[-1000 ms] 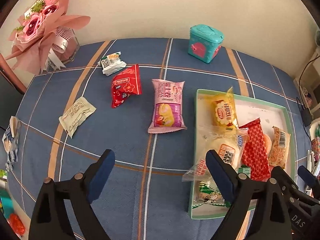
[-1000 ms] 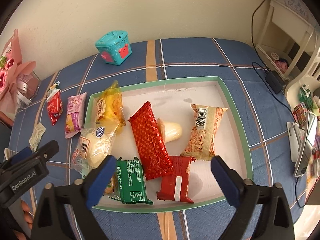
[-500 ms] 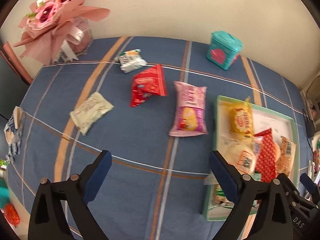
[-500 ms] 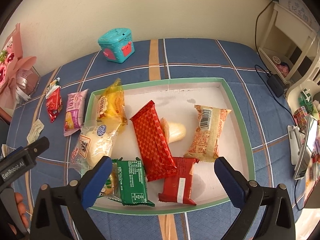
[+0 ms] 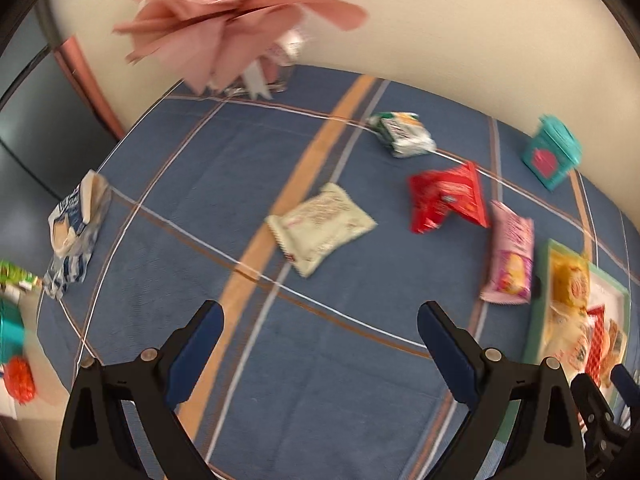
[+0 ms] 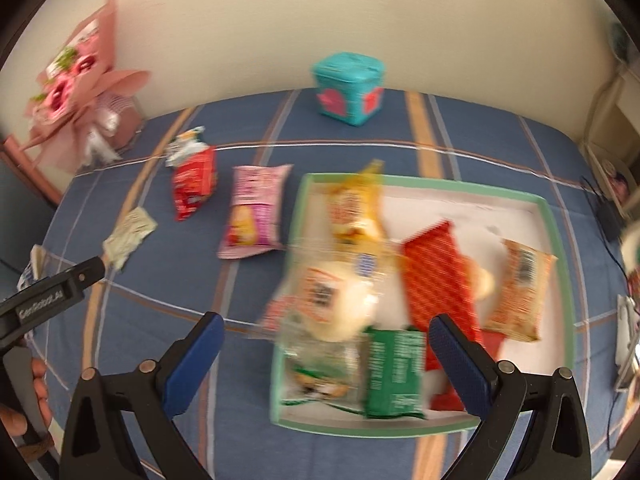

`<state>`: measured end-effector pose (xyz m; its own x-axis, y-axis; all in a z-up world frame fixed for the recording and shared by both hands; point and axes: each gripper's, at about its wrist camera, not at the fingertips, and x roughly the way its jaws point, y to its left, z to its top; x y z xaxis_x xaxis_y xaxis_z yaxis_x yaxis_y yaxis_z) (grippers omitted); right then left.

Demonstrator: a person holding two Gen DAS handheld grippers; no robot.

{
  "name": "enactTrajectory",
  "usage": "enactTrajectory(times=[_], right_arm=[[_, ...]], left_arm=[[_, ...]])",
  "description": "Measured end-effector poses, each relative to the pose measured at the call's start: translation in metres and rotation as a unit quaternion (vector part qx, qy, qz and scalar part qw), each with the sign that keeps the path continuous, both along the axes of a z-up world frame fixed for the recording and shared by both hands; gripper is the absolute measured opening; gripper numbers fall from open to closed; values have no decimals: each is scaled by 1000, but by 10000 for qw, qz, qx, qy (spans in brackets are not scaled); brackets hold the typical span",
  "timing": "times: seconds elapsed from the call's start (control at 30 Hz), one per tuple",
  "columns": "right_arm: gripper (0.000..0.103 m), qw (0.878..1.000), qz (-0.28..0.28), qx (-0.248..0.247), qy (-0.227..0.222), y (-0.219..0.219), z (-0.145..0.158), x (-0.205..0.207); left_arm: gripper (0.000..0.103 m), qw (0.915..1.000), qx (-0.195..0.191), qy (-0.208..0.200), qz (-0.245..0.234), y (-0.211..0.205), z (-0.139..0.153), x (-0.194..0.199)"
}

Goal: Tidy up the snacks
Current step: 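Move both tools back toward the remaining snacks on the cloth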

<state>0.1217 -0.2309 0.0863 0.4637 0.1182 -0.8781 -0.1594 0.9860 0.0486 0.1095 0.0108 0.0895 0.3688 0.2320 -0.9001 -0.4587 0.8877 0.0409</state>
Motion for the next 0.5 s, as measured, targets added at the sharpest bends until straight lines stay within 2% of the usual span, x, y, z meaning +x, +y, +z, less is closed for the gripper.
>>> enactTrajectory(times=[0.27, 0.37, 0.5], right_arm=[[103, 9990, 159, 172, -372, 35, 12, 19], [102, 9990, 183, 193, -371, 43, 9, 33], [102, 9989, 163, 157, -410, 51, 1, 52]], left_arm=[[98, 9990, -327, -220, 186, 34, -6, 18], [98, 9985, -347, -347, 249, 43, -9, 28], [98, 9978, -464, -299, 365, 55, -24, 40]])
